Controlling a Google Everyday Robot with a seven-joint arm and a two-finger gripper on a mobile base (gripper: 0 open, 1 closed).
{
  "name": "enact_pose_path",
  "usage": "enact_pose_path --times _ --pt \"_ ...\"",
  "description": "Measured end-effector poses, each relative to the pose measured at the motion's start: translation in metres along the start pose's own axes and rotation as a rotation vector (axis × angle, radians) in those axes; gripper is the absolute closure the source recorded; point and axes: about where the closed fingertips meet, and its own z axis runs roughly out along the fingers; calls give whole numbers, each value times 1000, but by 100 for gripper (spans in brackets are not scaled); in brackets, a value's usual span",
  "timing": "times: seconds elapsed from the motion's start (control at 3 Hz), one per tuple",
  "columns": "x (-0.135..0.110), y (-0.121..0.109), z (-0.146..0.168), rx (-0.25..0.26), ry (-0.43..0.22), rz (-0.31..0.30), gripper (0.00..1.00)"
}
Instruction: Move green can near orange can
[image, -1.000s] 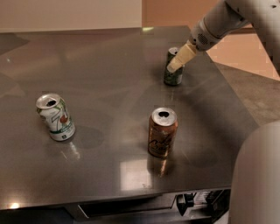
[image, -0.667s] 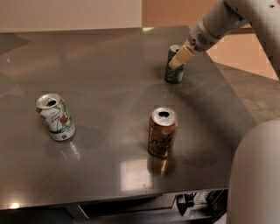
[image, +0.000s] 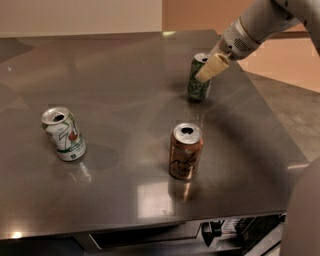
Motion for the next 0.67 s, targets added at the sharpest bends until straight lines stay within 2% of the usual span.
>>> enact_pose_path --times 0.33,0.67 --pt "-1 35 -19 -78 -20 -78 100" --pt "7 77 -38 -173 -38 -176 100"
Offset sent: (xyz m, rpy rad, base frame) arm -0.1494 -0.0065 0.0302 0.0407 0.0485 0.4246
